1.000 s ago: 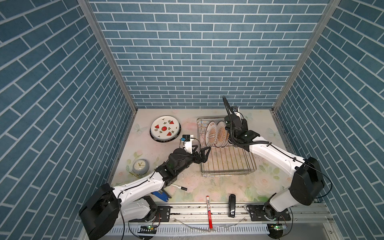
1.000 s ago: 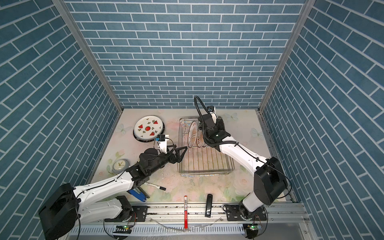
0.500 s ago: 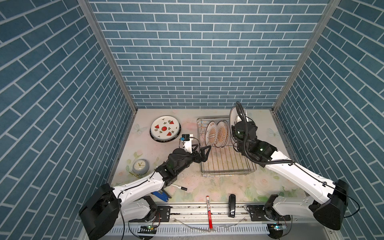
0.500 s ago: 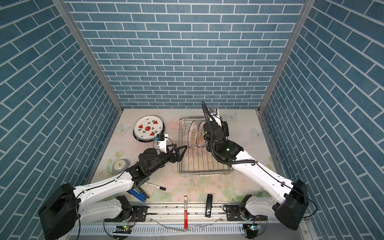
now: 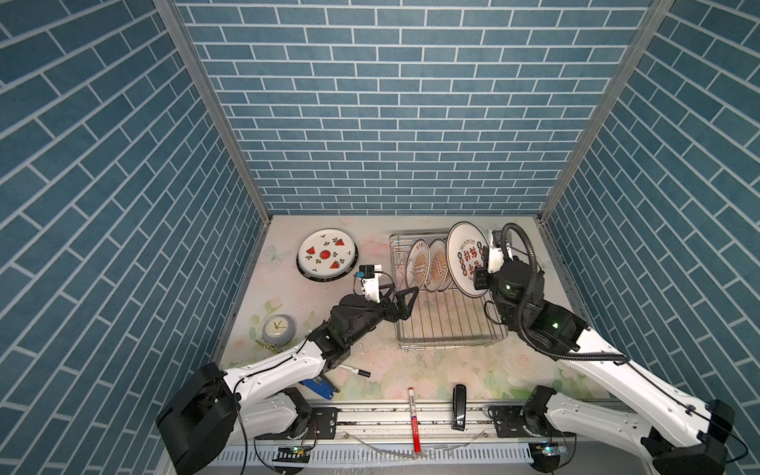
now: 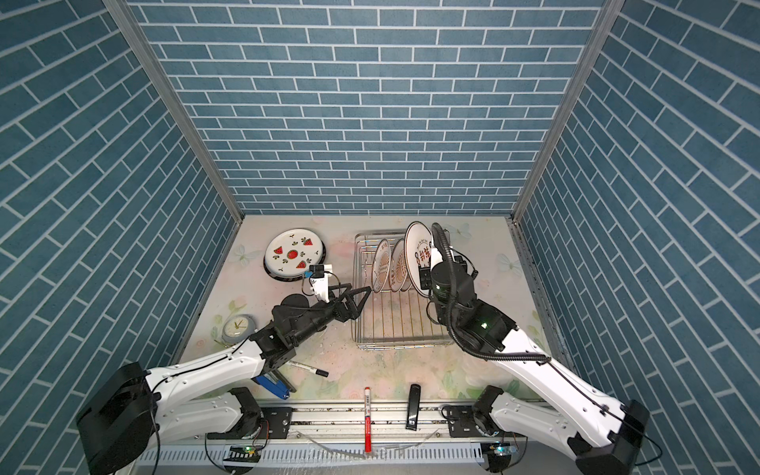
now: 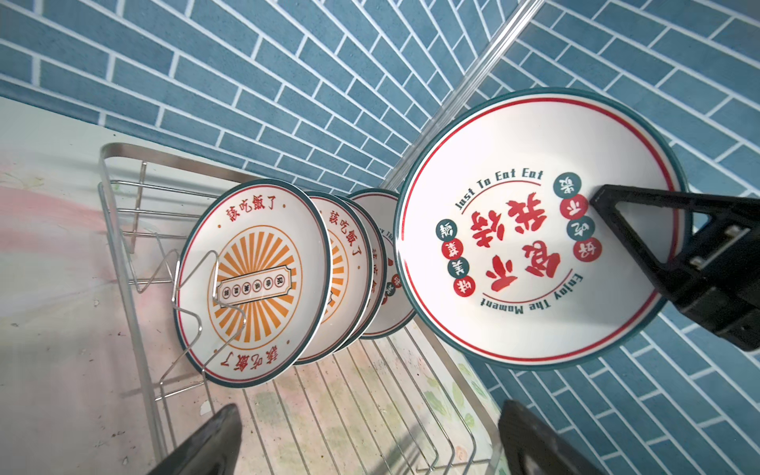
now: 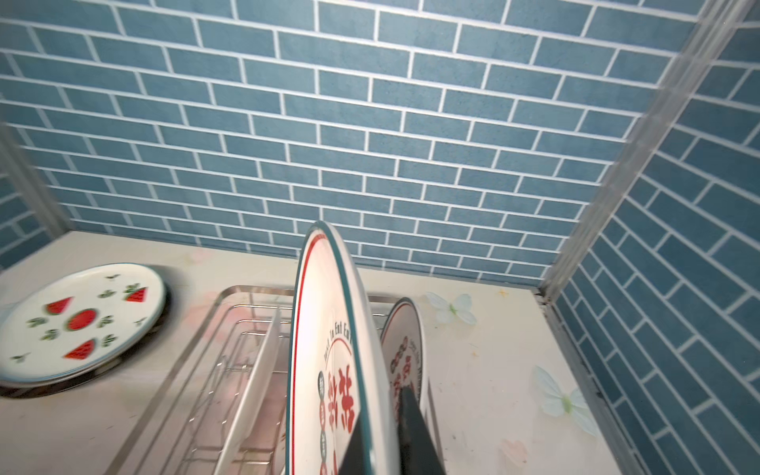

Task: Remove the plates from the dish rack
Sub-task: 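Lift the white red-text plate up out of the rack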

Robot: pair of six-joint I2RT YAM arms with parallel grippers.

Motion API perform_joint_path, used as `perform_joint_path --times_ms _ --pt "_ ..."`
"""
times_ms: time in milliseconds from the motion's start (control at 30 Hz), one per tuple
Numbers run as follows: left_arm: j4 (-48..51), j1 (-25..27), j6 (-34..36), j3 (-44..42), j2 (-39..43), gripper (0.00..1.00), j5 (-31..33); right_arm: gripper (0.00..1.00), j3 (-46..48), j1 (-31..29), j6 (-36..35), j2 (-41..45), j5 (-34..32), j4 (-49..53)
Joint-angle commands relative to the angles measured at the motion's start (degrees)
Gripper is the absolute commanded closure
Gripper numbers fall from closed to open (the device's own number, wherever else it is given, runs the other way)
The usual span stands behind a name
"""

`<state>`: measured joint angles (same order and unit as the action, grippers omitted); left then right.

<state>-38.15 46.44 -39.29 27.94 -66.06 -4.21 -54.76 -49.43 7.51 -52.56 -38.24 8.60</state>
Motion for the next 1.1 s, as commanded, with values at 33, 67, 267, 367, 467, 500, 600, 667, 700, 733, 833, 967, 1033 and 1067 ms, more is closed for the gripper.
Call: perform_joint_path --times_ms 33,67,267,367,467,500,600,667,700,733,833,967,1033,1067 --pt "-7.6 0.3 -2.4 -1.1 -1.7 0.03 -4.2 1.00 3.3 1.6 5.7 4.7 12.6 -2.8" --pt "-8.8 0.3 -4.0 -1.5 -2.5 0.05 -3.3 1.00 3.6 2.6 6.6 5.0 15.1 -2.8" --pt "-16.2 0.3 -7.0 -2.2 -6.7 0.07 -4.6 1.00 5.4 13.2 14.9 5.2 38.0 -3.9" --pt "-15.5 0.3 -7.1 -2.2 -6.3 0.07 -3.6 1.00 6.9 15.7 18.0 5.8 46.5 -6.8" --pt "-17.0 0.3 -6.8 -2.9 -5.8 0.09 -2.8 1.00 8.3 16.6 20.7 6.2 53.4 -10.0" --pt "-18.7 0.3 -7.1 -3.4 -5.7 0.11 -2.8 1.00 8.7 16.8 21.6 6.1 55.5 -11.2" --pt "-17.7 0.3 -7.5 -3.1 -4.9 0.26 -3.5 1.00 9.4 17.0 23.2 5.9 58.9 -13.9" --pt "-15.8 0.3 -7.9 -2.9 -4.1 0.40 -3.3 1.00 9.7 17.0 23.4 6.0 59.6 -14.4" --pt "-15.9 0.3 -8.1 -3.2 -3.9 0.45 -3.1 1.00 9.8 17.1 23.5 5.9 59.9 -14.6" --pt "-16.5 0.3 -8.1 -3.6 -3.7 0.46 -3.0 1.00 9.8 17.1 23.5 5.7 59.9 -14.6" --pt "-15.6 0.3 -7.9 -3.7 -2.8 0.48 -3.1 1.00 9.6 17.4 23.8 4.5 60.9 -14.9" --pt "-16.7 0.3 -8.9 -3.7 -3.0 0.56 -4.8 1.00 9.4 18.6 25.4 3.0 63.6 -16.3" --pt "-16.7 0.3 -9.6 -3.5 -3.2 0.64 -6.0 1.00 9.3 19.0 25.4 2.7 63.6 -16.3" --pt "-16.7 0.3 -9.9 -3.6 -3.3 0.65 -6.4 1.00 9.4 19.2 25.4 2.6 63.5 -16.5"
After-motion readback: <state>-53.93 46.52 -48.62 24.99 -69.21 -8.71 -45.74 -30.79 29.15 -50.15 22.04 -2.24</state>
